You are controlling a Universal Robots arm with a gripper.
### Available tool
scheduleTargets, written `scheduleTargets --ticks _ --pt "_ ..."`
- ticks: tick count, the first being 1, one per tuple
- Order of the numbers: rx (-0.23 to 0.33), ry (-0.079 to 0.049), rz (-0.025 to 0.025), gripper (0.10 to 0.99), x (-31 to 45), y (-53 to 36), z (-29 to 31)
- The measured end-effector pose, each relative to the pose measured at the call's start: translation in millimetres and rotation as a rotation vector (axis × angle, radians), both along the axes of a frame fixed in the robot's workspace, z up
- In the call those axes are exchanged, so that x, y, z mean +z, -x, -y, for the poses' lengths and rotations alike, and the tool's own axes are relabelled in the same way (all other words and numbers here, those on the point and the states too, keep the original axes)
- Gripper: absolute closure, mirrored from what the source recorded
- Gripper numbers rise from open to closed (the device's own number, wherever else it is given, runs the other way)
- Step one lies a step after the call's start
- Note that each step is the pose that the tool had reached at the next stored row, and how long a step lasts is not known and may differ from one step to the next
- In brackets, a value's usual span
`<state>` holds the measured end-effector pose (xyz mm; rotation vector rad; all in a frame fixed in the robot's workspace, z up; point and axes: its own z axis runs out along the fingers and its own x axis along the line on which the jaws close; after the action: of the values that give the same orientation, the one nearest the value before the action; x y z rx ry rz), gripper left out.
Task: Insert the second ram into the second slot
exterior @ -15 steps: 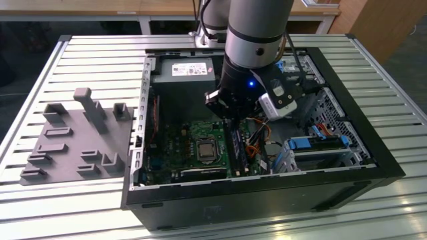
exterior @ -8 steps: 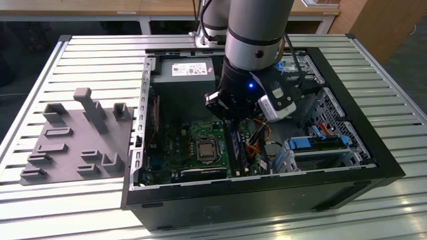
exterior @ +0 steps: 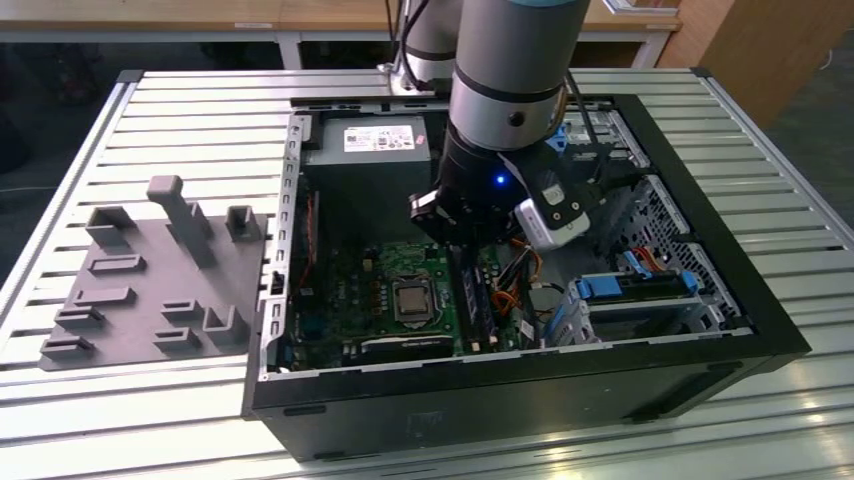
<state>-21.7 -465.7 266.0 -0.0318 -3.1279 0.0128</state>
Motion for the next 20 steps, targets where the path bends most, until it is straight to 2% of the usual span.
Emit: scheduleTargets --ticks 11,16,20 --pt "0.0 0.0 -0.0033 0.953 -10.2 -1.3 0.4" --pt "0.004 0.0 -0.0066 0.953 -18.2 -1.4 0.5" --pt "0.006 0.0 -0.0069 0.953 -20.6 -2.0 0.5"
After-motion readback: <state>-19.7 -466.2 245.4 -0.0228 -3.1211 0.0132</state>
